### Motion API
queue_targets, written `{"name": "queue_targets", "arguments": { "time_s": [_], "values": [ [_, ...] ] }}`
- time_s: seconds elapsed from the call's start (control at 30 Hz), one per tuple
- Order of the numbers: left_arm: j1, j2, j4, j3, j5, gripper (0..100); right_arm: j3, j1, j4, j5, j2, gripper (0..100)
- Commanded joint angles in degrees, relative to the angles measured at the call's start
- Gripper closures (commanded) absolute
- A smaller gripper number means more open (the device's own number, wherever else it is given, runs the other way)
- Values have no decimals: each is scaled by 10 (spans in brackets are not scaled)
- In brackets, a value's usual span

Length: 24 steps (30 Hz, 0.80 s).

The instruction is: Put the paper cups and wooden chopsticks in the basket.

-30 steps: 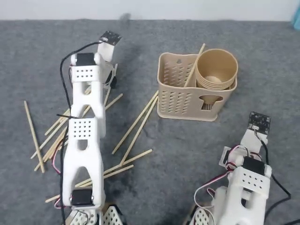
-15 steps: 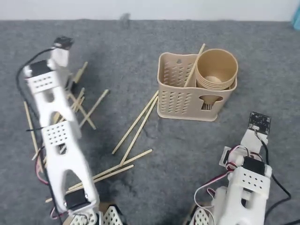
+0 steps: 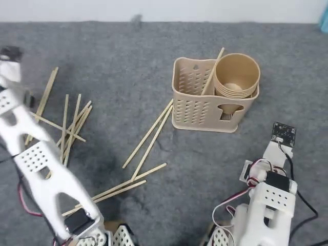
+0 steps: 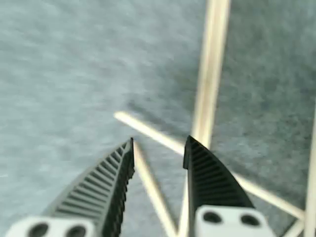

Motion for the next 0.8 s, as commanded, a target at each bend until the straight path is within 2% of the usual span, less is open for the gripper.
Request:
{"name": "queue_targets", "arguments": {
  "time_s": [0.0,0.2,0.43,0.53,0.67,0.77],
  "values": [
    [-9,-101,21,-18,3,844,-2,-6,-8,11,-10,909],
    [-10,-191,21,40,42,841,-2,-6,-6,11,-12,909],
    [-13,-377,21,304,59,844,-17,-15,-1,-11,-13,909],
    [-18,-491,20,458,61,844,-58,-63,52,-21,-13,909],
    [-39,-629,-3,645,58,844,-167,-162,155,-17,-13,906],
    [-79,-709,-75,768,58,844,-242,-264,217,51,-13,905]
  ]
}}
